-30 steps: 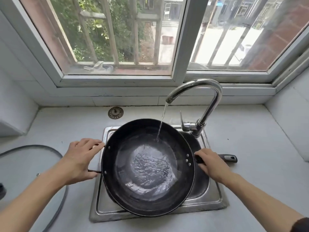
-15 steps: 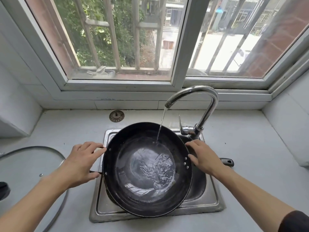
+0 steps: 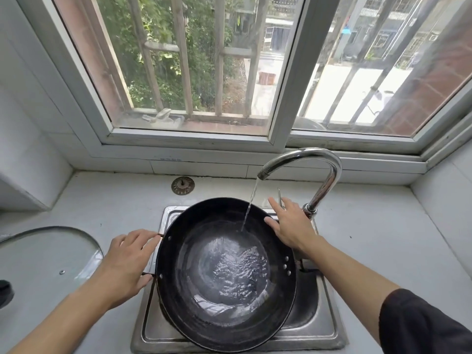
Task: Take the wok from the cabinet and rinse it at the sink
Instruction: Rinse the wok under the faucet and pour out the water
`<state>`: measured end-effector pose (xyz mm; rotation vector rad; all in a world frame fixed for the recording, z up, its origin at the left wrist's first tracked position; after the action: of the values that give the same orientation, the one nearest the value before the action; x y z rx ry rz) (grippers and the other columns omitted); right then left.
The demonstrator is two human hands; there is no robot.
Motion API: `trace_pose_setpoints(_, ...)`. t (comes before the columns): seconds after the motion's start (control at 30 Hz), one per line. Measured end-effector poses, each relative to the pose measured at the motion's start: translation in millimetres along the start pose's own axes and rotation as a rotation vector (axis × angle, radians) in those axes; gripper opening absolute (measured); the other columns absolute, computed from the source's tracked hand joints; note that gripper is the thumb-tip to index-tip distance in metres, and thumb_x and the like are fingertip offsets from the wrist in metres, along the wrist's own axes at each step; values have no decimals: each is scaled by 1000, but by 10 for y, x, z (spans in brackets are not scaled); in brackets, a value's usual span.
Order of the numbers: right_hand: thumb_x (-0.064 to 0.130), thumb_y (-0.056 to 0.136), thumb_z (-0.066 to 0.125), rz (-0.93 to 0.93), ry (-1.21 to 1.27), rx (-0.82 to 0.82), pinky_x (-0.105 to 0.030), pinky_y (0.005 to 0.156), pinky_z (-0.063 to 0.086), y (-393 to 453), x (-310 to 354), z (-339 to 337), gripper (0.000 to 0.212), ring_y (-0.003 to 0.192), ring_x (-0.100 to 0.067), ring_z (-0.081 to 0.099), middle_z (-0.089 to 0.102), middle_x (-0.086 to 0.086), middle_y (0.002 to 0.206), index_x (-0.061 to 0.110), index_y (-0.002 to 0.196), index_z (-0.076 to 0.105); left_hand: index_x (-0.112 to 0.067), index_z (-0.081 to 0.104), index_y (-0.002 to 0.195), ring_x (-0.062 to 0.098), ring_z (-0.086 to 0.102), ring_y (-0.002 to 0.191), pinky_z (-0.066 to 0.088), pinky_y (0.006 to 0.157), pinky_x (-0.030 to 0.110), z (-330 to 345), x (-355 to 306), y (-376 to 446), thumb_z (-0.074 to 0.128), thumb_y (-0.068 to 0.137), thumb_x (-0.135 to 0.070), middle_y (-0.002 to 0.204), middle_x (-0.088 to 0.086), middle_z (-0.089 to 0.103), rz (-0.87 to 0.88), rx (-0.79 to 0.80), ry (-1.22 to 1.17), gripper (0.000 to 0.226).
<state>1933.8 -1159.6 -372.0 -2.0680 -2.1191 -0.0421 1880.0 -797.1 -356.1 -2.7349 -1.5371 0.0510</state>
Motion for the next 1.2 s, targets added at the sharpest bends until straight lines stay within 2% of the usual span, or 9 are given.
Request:
trace_pose_setpoints(0.17, 52, 96, 41, 49, -56, -40, -41, 92, 42, 190, -14, 7, 59, 113, -33, 49, 55, -15, 124, 12, 139, 36, -16, 55, 123, 20, 47, 114, 52, 81, 41, -30, -15, -61, 96, 32, -32, 121, -2, 58, -18, -31, 10, 102)
trace_pose_setpoints(0.4, 50, 96, 42, 79, -97, -48, -42, 89, 45, 202, -76, 18, 63, 110, -33, 52, 61, -12, 120, 12, 145, 30, -16, 49, 126, 22, 46, 118, 50, 83, 40, -48, -27, -121, 95, 37, -20, 125, 0, 55, -25, -64, 0, 101)
trace_pose_setpoints(0.6, 48, 99, 35, 185, 229, -58, -46, 87, 45, 202, -225, 37, 62, 109, -39, 54, 58, -17, 115, 15, 150, 23, -16, 49, 126, 21, 45, 119, 51, 83, 42, -63, 2, -137, 96, 38, -22, 126, 1, 58, -16, -49, -10, 100)
trace_pose_setpoints(0.67, 49, 99, 33, 191, 250, -37, -46, 85, 46, 223, -259, 34, 62, 105, -39, 56, 59, -19, 113, 16, 150, 22, -17, 50, 127, 19, 45, 120, 50, 84, 41, -50, 28, -149, 95, 39, -21, 127, 0, 58, -16, -26, -9, 99)
trace_pose_setpoints(0.8, 46, 97, 44, 184, 286, -23, -44, 95, 43, 139, -257, 56, 64, 114, -35, 50, 51, -17, 124, 20, 151, 22, -21, 52, 126, 18, 46, 120, 48, 87, 39, -38, 26, -138, 93, 43, -25, 128, -3, 57, -18, 20, -23, 93)
trace_pose_setpoints(0.93, 27, 92, 60, 42, 356, -115, -37, 103, 39, -145, -257, -37, 52, 120, -25, 46, 50, -8, 127, 17, 140, 42, -25, 56, 127, 22, 52, 119, 46, 90, 40, -17, 21, -100, 92, 47, -28, 130, -1, 57, -8, 63, -25, 87)
trace_pose_setpoints(1.0, 17, 90, 58, -47, 300, -76, -35, 106, 38, -361, -269, 5, 49, 124, -21, 44, 49, -3, 132, 20, 138, 46, -26, 60, 121, 24, 55, 117, 47, 88, 41, -24, 8, -89, 93, 44, -26, 128, 1, 59, 9, 65, -21, 84)
trace_pose_setpoints(1.07, 10, 85, 57, -93, 259, 40, -31, 106, 38, -589, -335, 144, 59, 124, -17, 44, 47, 2, 135, 26, 140, 43, -25, 63, 116, 25, 56, 114, 49, 86, 41, -41, -22, -87, 95, 42, -23, 125, 2, 60, 27, 56, -24, 81)
trace_pose_setpoints(1.2, 13, 77, 61, -105, 119, 243, -27, 104, 39, -978, -515, 448, 82, 123, -17, 46, 44, 5, 137, 32, 149, 28, -19, 64, 114, 30, 60, 109, 52, 81, 42, -46, -62, -136, 95, 42, -18, 123, 7, 62, 53, 50, -36, 78)
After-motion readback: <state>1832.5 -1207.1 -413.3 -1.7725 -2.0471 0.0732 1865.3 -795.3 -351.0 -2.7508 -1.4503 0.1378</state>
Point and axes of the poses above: each hand's wrist, its own y-axis towards the middle knuckle, its own z-axis out of the palm, x = y × z, the point moved 9 cm from there along y, towards the middle knuckle
